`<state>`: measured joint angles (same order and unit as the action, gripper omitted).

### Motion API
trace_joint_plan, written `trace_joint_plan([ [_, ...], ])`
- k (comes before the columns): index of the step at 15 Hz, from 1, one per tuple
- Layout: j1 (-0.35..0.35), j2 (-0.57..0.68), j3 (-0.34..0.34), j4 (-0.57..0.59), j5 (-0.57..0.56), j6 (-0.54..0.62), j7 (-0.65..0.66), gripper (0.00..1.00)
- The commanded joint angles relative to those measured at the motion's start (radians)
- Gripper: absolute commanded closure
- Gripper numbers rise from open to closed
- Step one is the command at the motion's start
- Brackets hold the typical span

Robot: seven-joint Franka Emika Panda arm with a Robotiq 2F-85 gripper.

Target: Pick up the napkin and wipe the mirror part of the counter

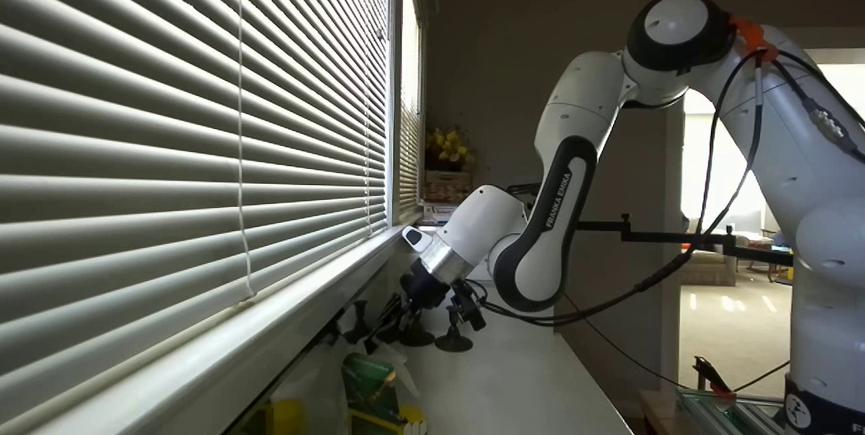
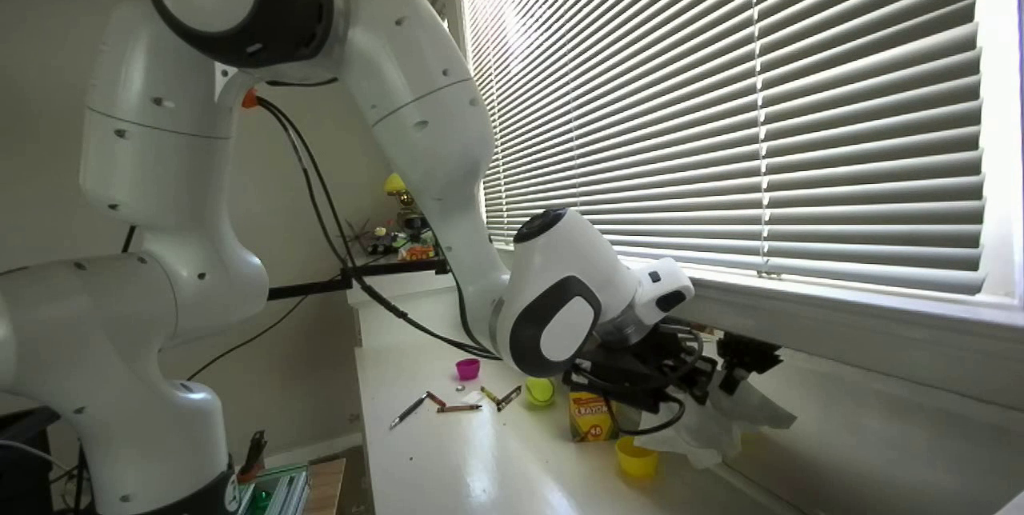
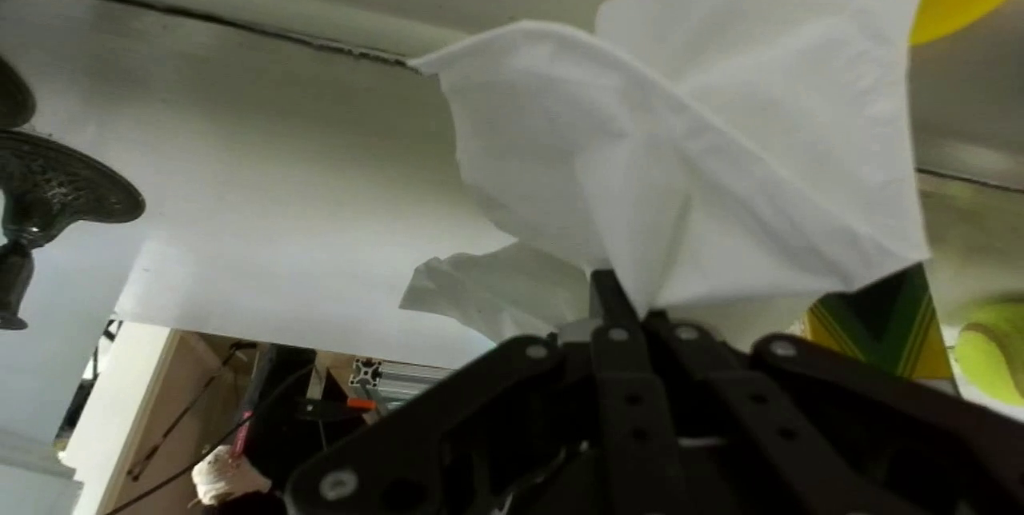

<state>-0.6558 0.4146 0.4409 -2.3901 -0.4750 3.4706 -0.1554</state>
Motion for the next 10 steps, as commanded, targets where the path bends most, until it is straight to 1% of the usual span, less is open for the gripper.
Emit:
trace_joint_plan([
  [1, -0.058, -0.058, 0.041, -0.031, -0.037, -0.073, 0.024, 1.0],
  [2, -0.091, -0.069, 0.075, -0.043, -0.048, -0.124, 0.041, 1.0],
  [3, -0.154, -0.071, 0.143, -0.059, -0.066, -0.18, 0.057, 1.0],
  [6, -0.31, -0.108, 0.32, -0.103, -0.021, -0.309, 0.032, 1.0],
  [8, -0.426, -0.143, 0.447, -0.127, 0.018, -0.364, 0.012, 1.0],
  [9, -0.465, -0.184, 0.485, -0.144, 0.032, -0.381, 0.02, 1.0],
  [10, -0.513, -0.195, 0.532, -0.148, 0.039, -0.396, 0.017, 1.0],
])
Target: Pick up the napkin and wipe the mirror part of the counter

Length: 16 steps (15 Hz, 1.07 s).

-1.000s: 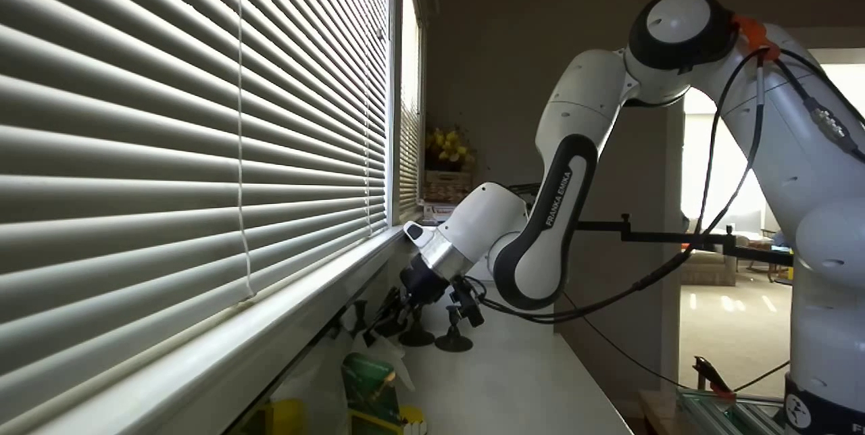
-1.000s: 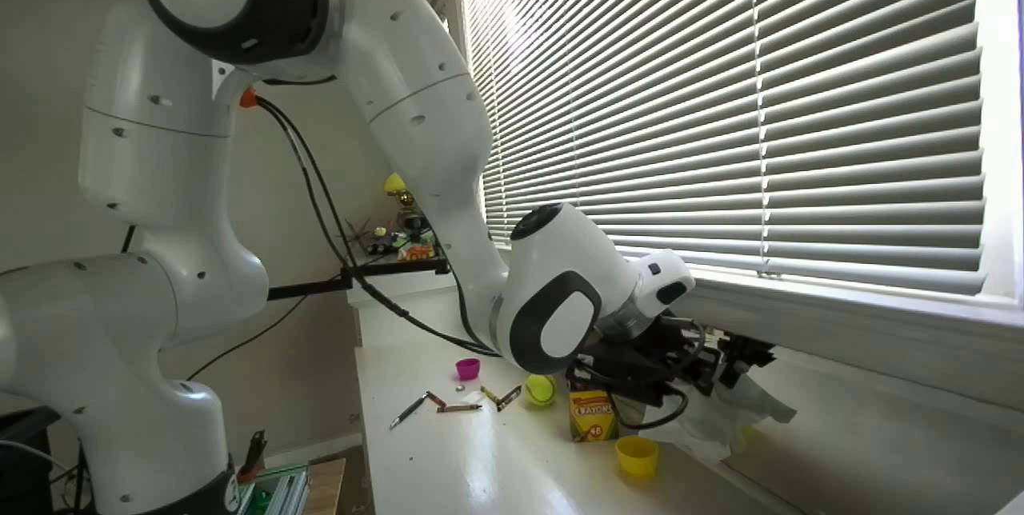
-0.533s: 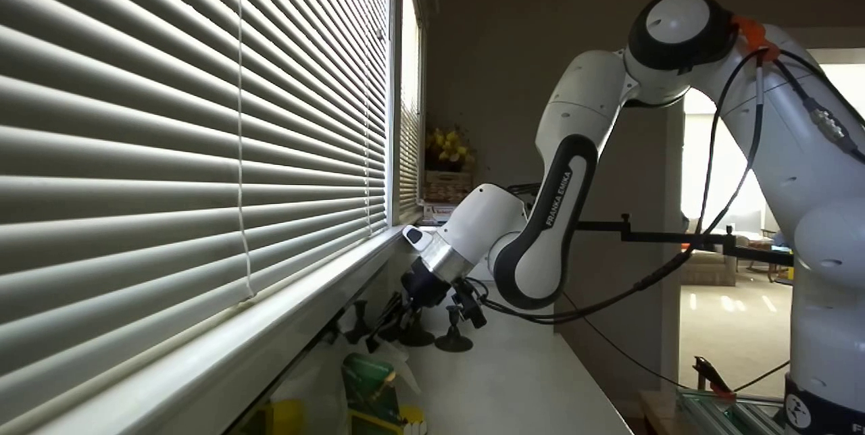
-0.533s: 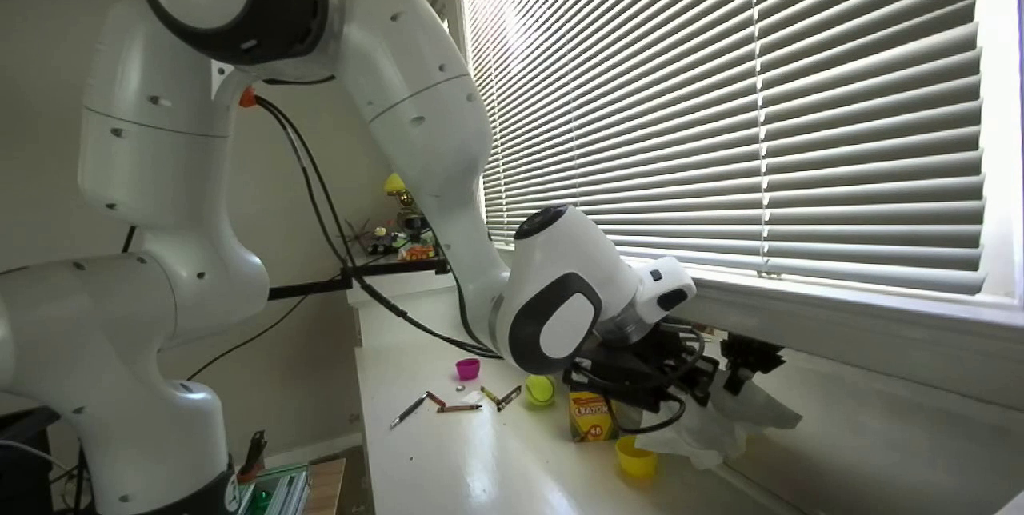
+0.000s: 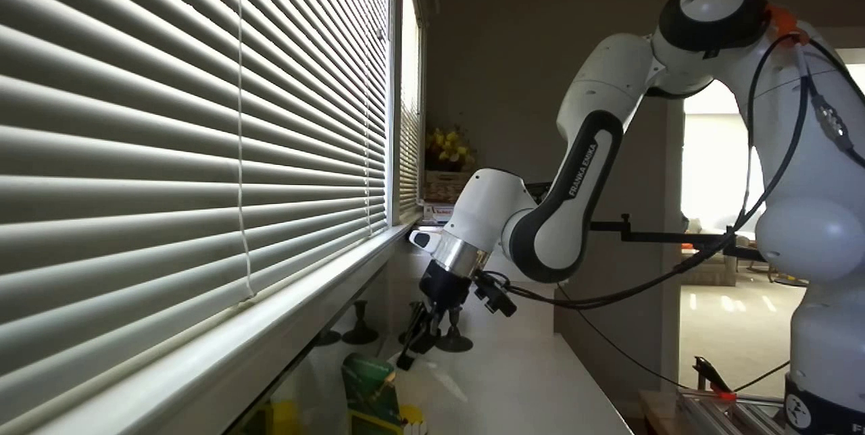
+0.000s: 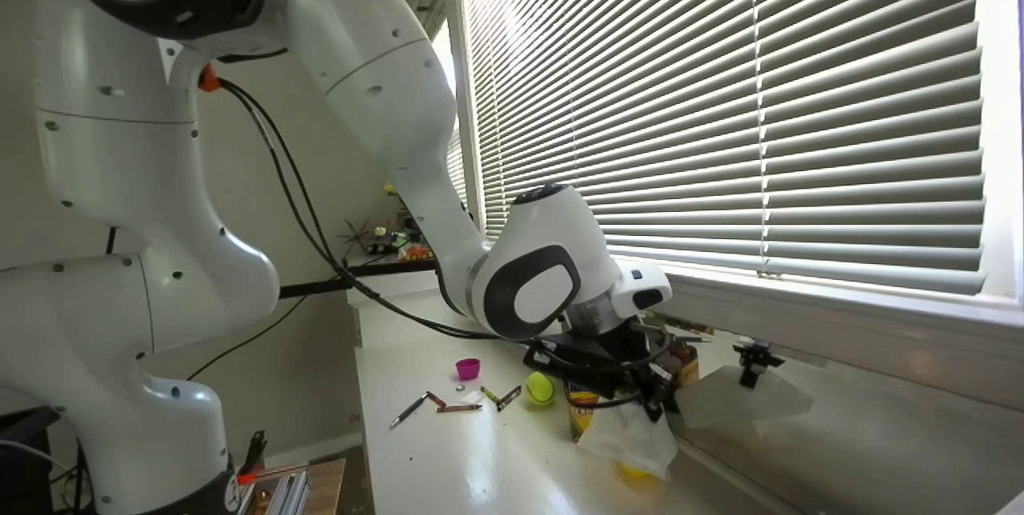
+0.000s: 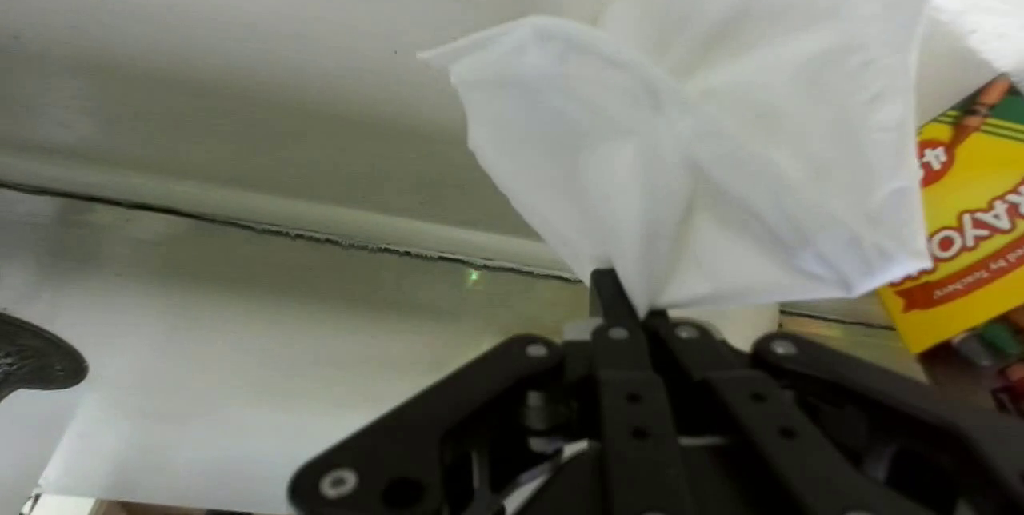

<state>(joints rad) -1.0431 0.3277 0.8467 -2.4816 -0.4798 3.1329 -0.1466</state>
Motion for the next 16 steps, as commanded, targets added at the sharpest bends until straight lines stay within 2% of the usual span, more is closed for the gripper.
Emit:
trace_joint_plan([
  [1, -0.188, -0.126, 0.192, -0.068, 0.056, -0.083, -0.001, 1.0],
  [6, -0.452, -0.118, 0.491, -0.087, 0.088, -0.218, -0.051, 1.0],
  [10, -0.641, -0.084, 0.715, -0.104, 0.05, -0.301, -0.047, 1.0],
  [12, -0.718, -0.061, 0.811, -0.12, 0.023, -0.343, -0.039, 1.0],
  [16, -0.83, -0.04, 0.961, -0.165, -0.022, -0.405, -0.015, 1.0],
])
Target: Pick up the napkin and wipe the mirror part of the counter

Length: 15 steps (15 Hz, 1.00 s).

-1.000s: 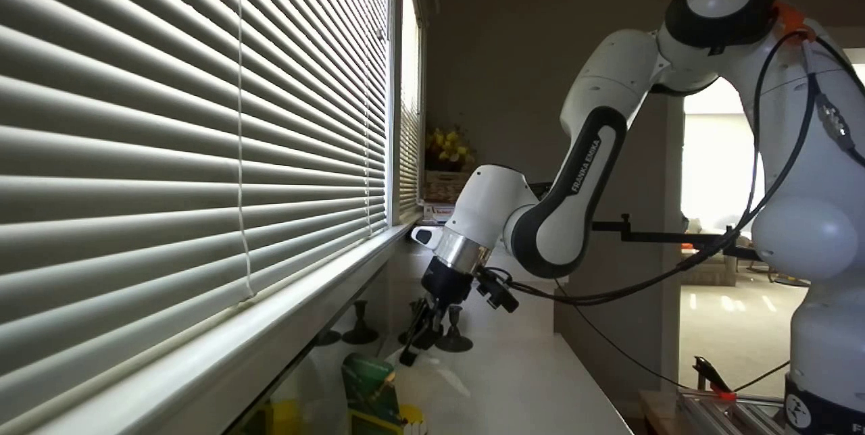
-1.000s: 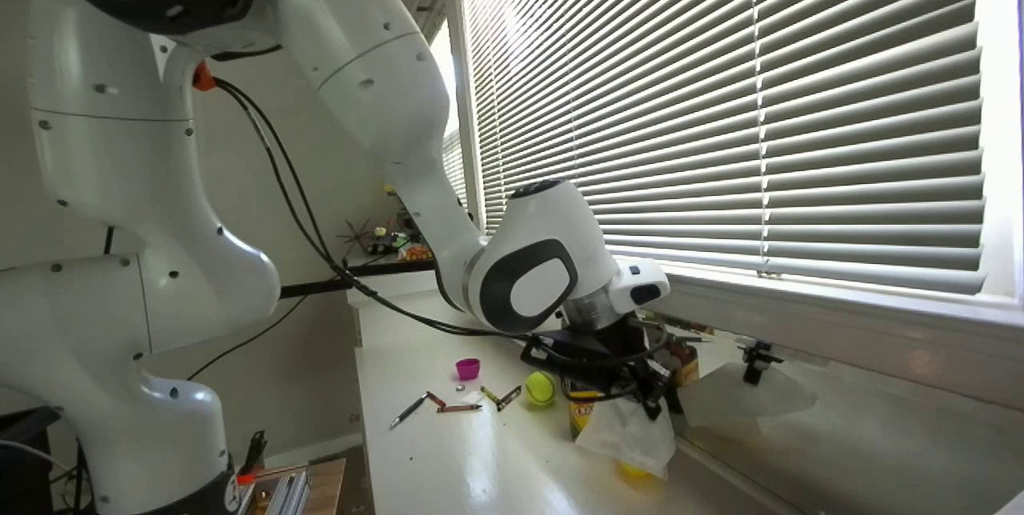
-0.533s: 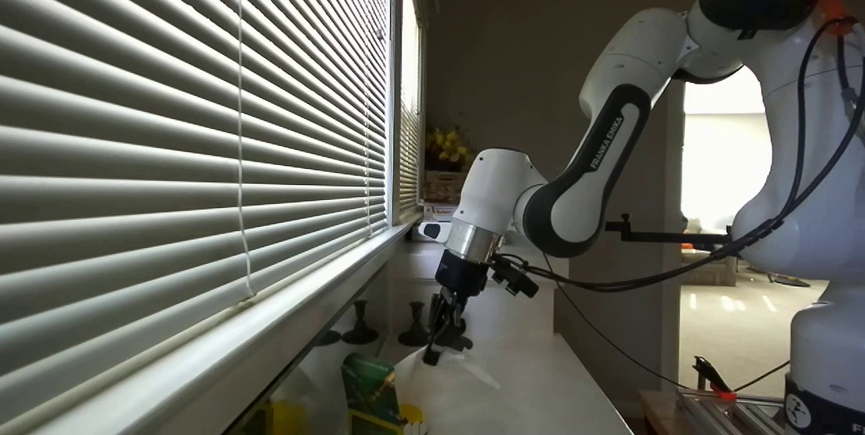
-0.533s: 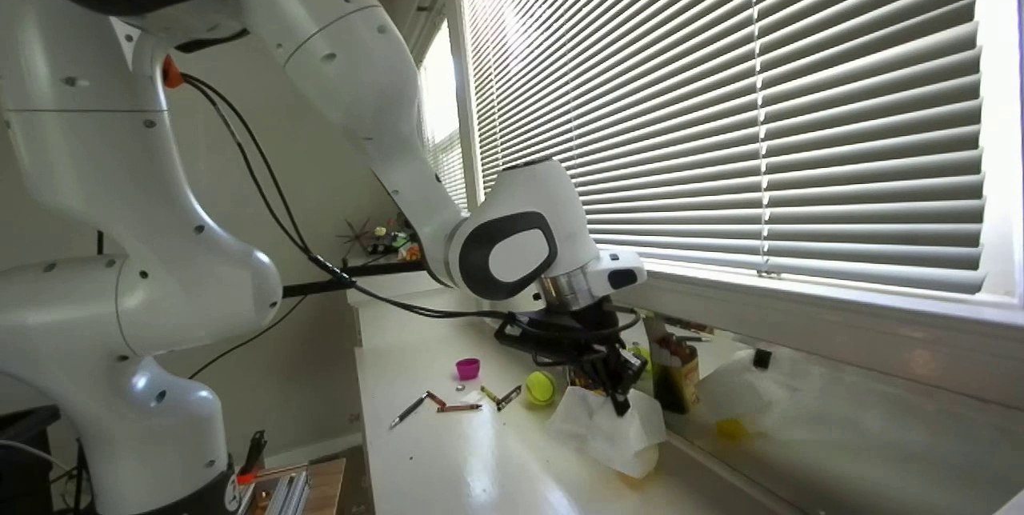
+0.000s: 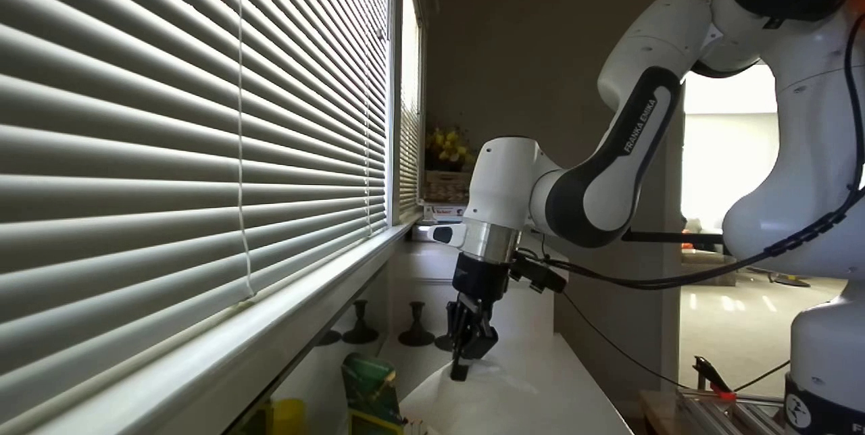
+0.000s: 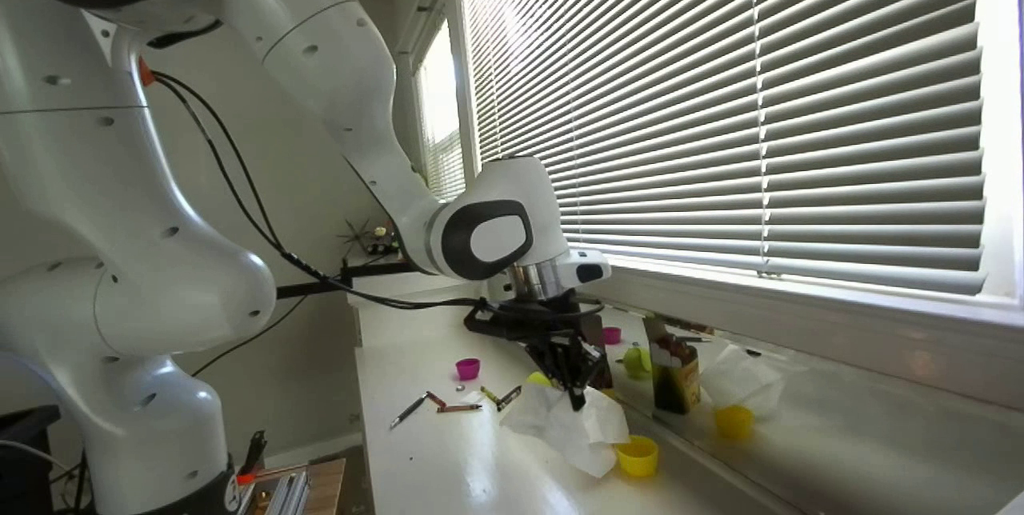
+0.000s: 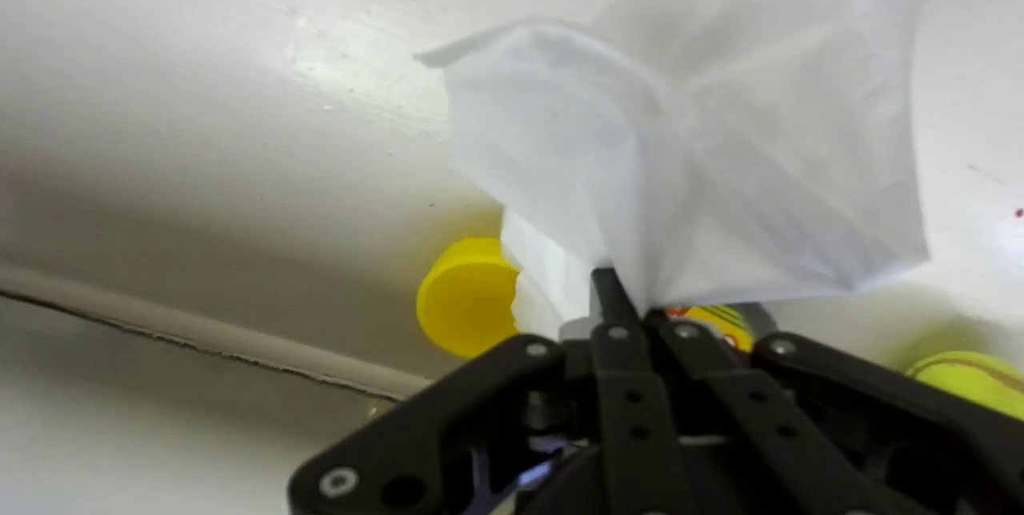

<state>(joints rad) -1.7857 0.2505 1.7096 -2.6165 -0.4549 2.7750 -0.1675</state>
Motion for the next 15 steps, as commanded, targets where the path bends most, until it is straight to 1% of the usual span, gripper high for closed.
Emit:
trace_joint_plan([
  [1, -0.104, 0.044, 0.122, -0.041, -0.052, -0.062, 0.005, 1.0],
  [4, -0.145, 0.042, 0.18, -0.071, -0.071, -0.056, 0.01, 1.0],
  [7, -0.161, 0.027, 0.204, -0.098, -0.082, -0.016, 0.011, 1.0],
  [11, -0.145, 0.001, 0.189, -0.133, -0.064, 0.072, 0.009, 1.0],
  [13, -0.138, -0.023, 0.178, -0.151, -0.057, 0.143, 0.019, 1.0],
  [14, -0.096, -0.022, 0.143, -0.129, -0.046, 0.134, 0.013, 1.0],
  [15, -0.088, -0.034, 0.133, -0.134, -0.045, 0.148, 0.012, 1.0],
])
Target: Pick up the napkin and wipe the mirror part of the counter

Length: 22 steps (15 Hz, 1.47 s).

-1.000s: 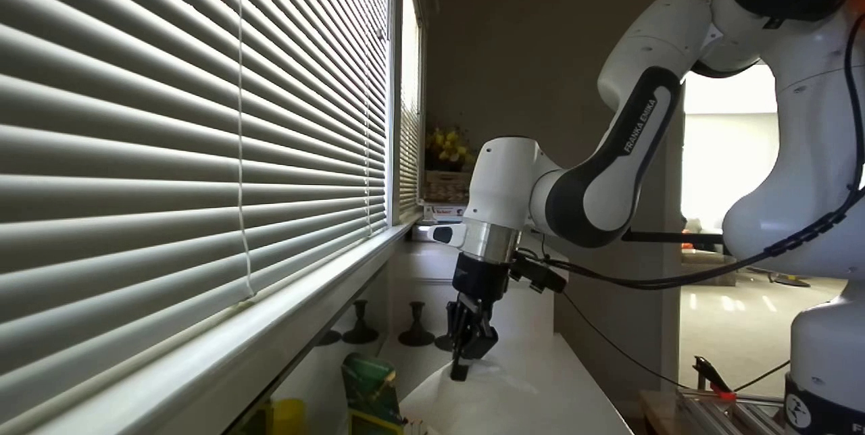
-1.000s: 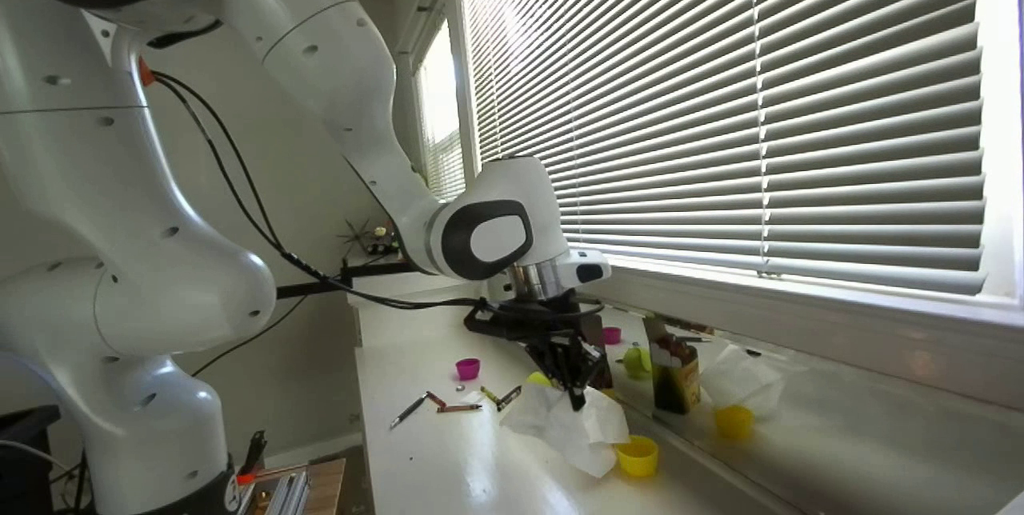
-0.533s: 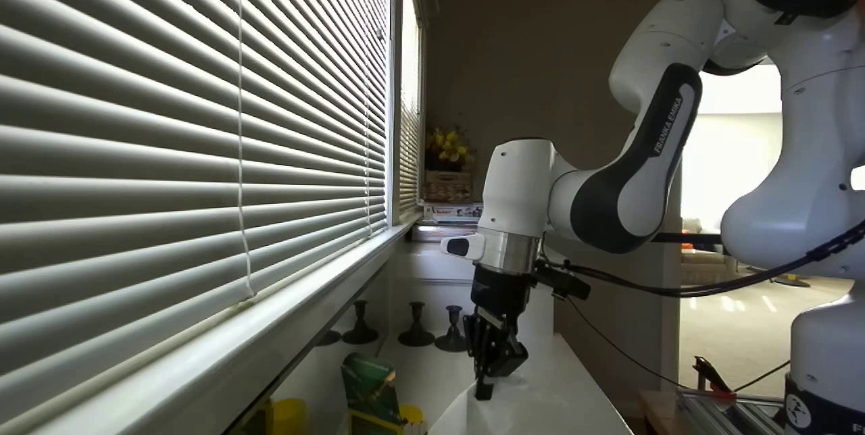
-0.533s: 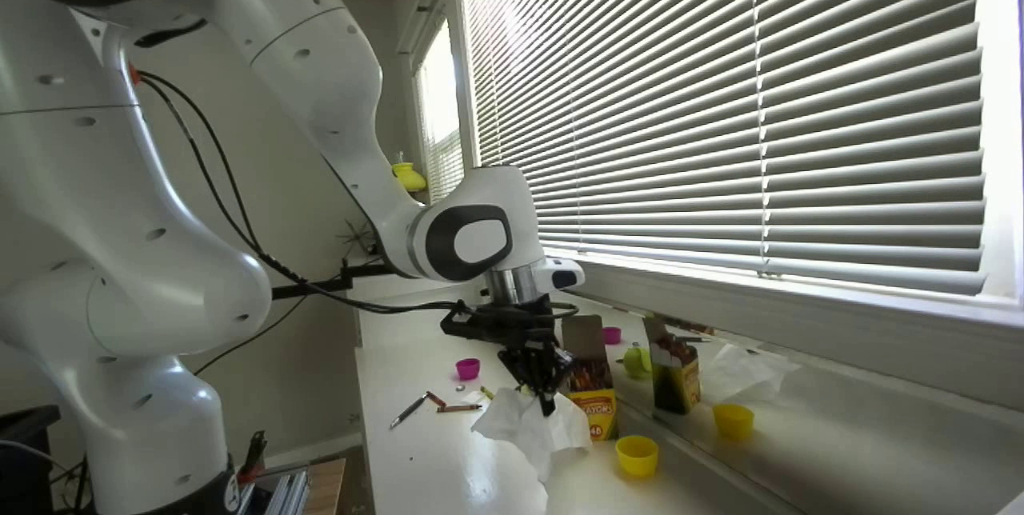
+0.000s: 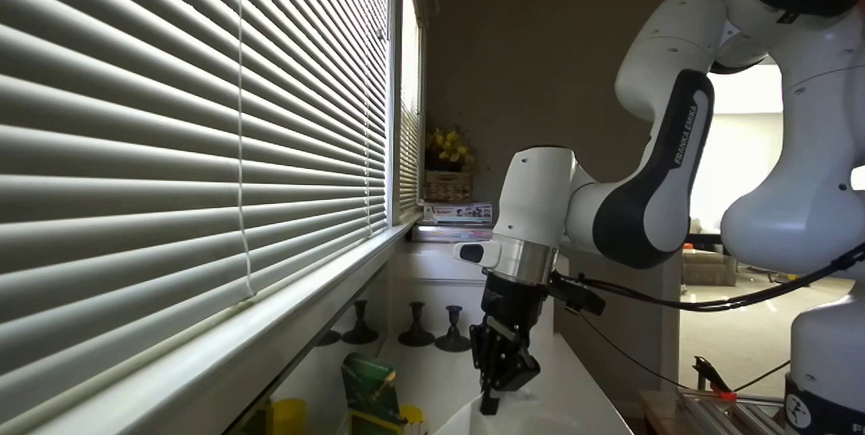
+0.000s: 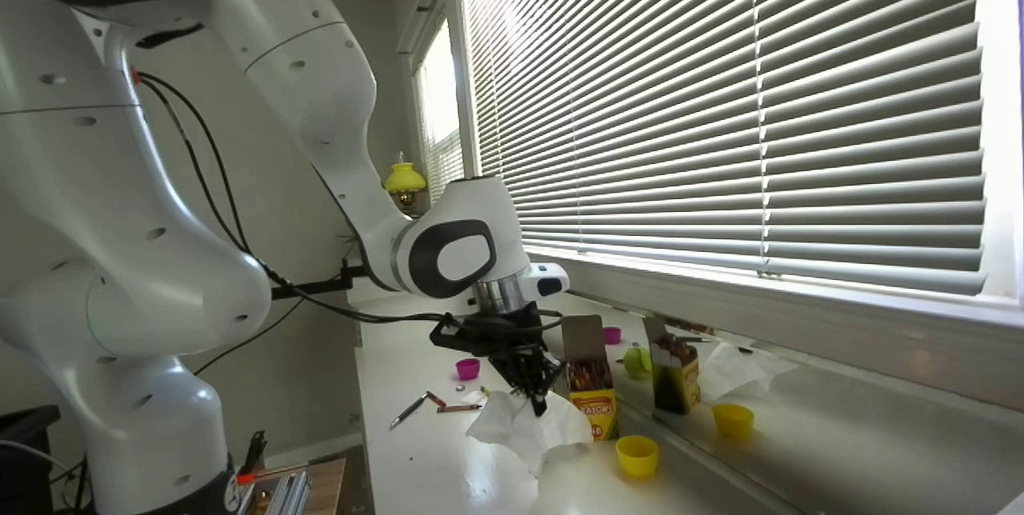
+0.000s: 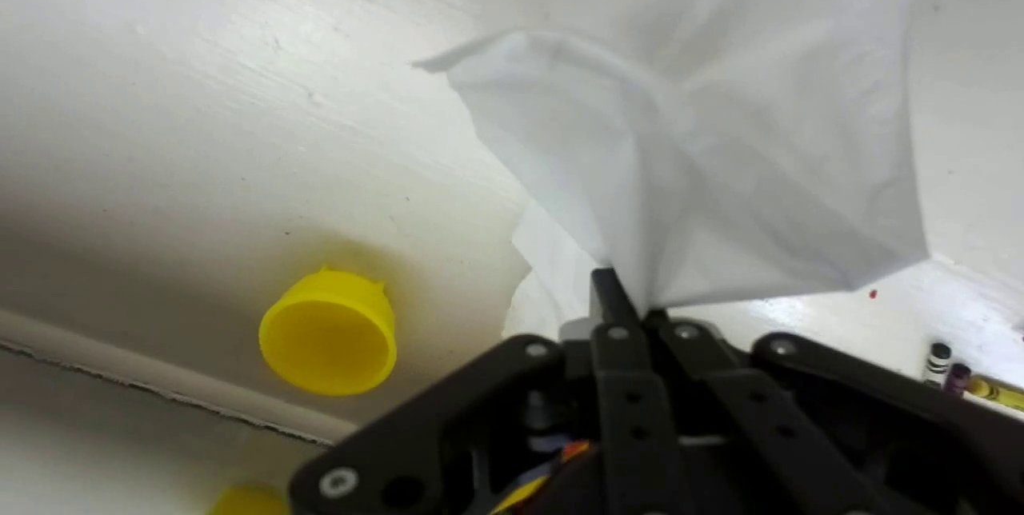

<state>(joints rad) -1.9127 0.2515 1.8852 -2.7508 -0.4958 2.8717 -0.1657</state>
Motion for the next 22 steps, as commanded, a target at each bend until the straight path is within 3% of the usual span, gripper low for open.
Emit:
trace_joint_plan([
  [1, 0.053, -0.038, -0.058, 0.0, 0.0, 0.047, 0.008, 1.0],
  [9, 0.226, -0.052, -0.247, 0.0, -0.007, 0.039, 0.003, 0.97],
  [10, 0.247, -0.046, -0.272, 0.0, -0.01, 0.036, 0.001, 0.73],
  [13, 0.285, -0.043, -0.311, 0.0, -0.017, 0.033, 0.004, 0.63],
  [18, 0.231, -0.035, -0.216, 0.0, -0.024, -0.012, 0.015, 0.27],
  [22, 0.108, -0.003, -0.035, 0.025, -0.036, -0.17, 0.067, 0.02],
])
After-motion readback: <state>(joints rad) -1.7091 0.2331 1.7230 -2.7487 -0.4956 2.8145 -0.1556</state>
